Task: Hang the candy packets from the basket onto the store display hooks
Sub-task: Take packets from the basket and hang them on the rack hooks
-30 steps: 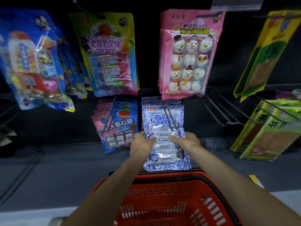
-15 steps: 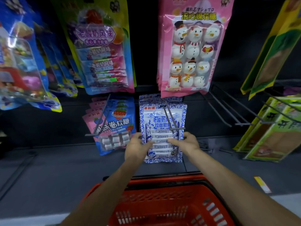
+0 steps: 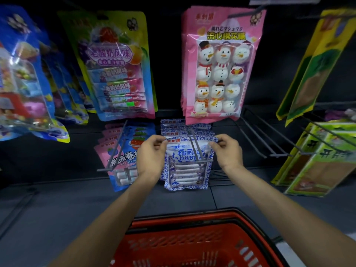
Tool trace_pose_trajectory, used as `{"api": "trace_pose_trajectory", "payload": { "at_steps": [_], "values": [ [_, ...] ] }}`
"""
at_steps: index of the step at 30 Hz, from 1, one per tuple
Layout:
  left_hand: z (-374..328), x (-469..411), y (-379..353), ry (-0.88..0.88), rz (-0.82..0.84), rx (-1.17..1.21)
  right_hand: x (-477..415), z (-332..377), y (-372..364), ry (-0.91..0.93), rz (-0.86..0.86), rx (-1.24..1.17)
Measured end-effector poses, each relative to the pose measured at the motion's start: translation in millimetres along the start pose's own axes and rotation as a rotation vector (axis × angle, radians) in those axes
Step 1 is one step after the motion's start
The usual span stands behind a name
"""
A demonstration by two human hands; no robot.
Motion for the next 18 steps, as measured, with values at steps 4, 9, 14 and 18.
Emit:
{"api": "trace_pose_trajectory", "payload": {
  "at_steps": [4,9,14,18],
  "values": [
    [-1.5,-0.2,1.4,-0.043,-0.014,-0.024,-2.6,1.7,3.1,0.028,-0.025,0.002],
    [-4.0,1.2,1.9,-0.073,-0.023,-0.067,-2.6,3.4,6.4,0.044,-0.006,0.015],
    [-9.6,4.0,2.3,-0.046,0.037,-0.048,-0.4,8.6,10.6,-0.002,0.010,-0.042],
    [-11.9,0.4,0.3,0.055,-0.016,0.118,-3.5,16.7,10.5,-0.023,-0.048,-0.105]
  ]
}}
Point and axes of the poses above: each hand's wrist, its own x-axis away from the middle knuckle, its own y-axis out of the back of the hand, z = x × y, the point moved 1 cm from there along -x, towards the middle knuckle, and after that the axes turned 3 degrees about -y, right-handed, at the moved point
